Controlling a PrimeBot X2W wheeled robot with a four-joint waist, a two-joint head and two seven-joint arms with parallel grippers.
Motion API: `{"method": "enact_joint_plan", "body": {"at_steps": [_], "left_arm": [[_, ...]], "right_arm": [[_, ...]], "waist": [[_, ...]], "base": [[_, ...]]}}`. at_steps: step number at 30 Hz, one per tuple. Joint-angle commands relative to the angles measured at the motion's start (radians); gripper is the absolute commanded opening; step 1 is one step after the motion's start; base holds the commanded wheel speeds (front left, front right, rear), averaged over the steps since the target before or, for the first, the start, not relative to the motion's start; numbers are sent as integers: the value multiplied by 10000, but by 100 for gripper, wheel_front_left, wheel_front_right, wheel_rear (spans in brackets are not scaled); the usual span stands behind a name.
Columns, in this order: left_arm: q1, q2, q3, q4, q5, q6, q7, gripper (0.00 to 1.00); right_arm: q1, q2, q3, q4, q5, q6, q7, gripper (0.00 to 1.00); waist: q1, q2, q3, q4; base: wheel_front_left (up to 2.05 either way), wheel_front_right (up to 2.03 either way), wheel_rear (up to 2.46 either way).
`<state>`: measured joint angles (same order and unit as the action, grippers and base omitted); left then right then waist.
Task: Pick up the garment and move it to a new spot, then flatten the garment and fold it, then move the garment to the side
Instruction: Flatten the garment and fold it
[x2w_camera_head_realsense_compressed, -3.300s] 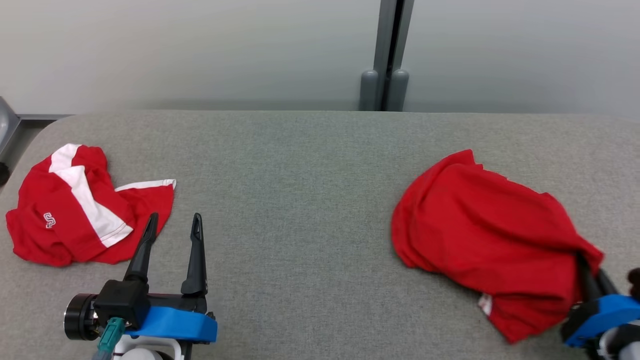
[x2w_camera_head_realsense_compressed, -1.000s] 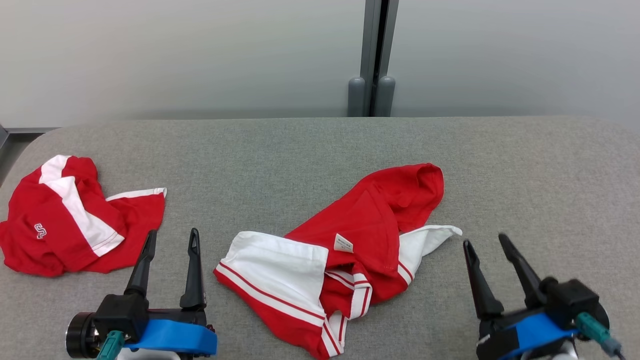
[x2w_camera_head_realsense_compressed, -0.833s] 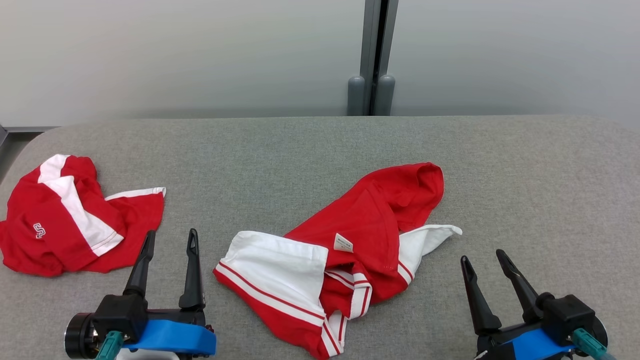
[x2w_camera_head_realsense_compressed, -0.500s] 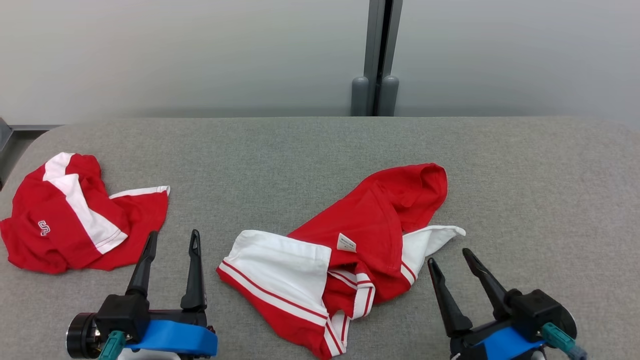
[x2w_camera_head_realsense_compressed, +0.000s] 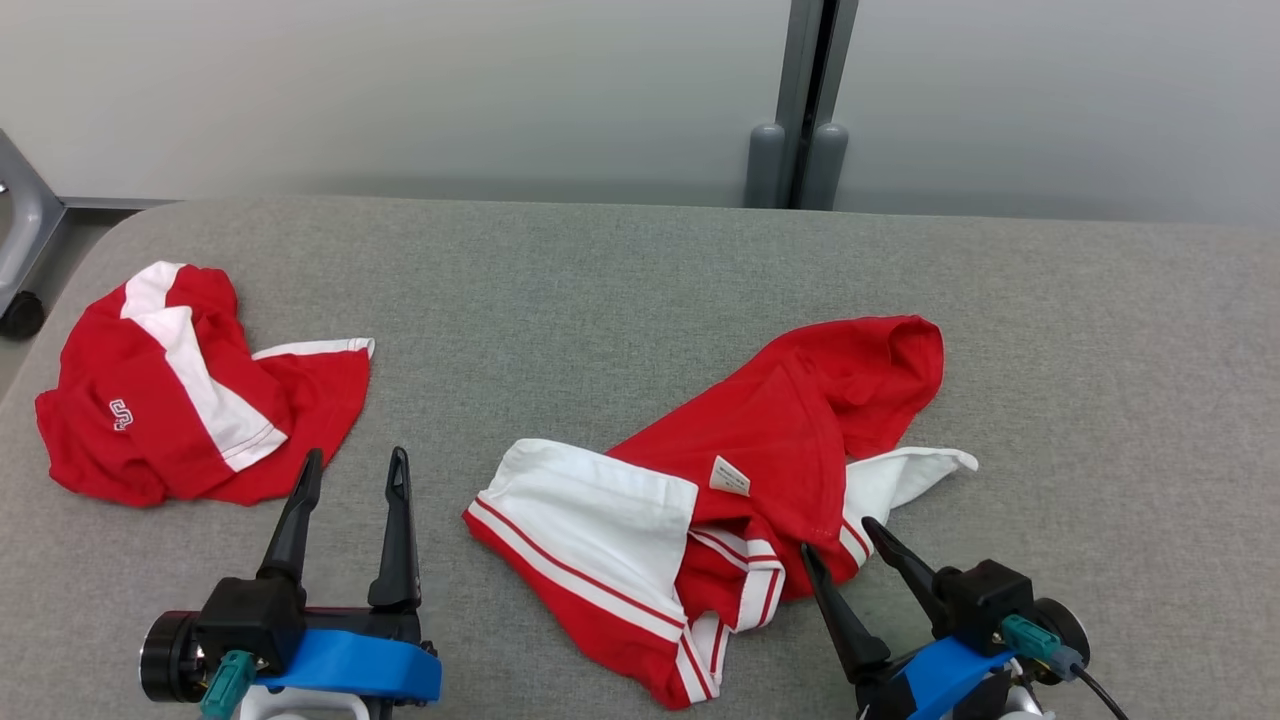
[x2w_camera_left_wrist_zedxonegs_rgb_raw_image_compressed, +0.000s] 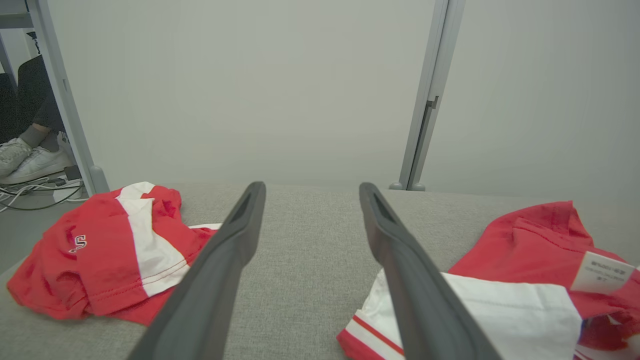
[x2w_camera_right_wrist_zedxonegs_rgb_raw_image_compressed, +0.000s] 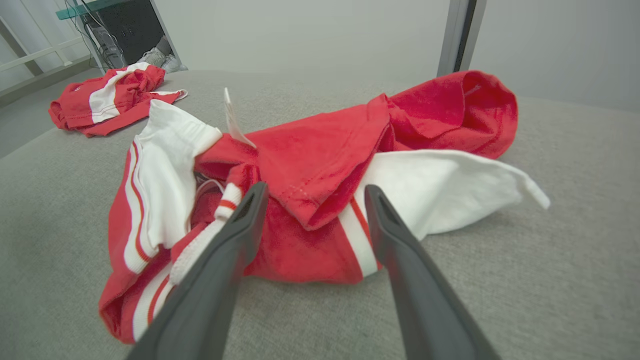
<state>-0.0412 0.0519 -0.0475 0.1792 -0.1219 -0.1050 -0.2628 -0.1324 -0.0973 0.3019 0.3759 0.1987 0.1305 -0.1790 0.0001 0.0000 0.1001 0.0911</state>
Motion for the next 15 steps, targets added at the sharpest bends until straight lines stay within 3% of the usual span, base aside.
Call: {"method": "enact_joint_plan", "body": {"at_steps": [1,15], "left_arm": [[-100,-14,-9,-13,-25,33,-30,100],[-259,-22,-77,28,-81,80,-28,100]], "right_arm": [[-190,-25,57,207,35,6,-87,100],[-1406,197,362,1791,630,6,-499,100]], "waist": [[-1,0,71,81],[-1,0,196,246]], "base": [[0,0,0],[0,0,0]]}}
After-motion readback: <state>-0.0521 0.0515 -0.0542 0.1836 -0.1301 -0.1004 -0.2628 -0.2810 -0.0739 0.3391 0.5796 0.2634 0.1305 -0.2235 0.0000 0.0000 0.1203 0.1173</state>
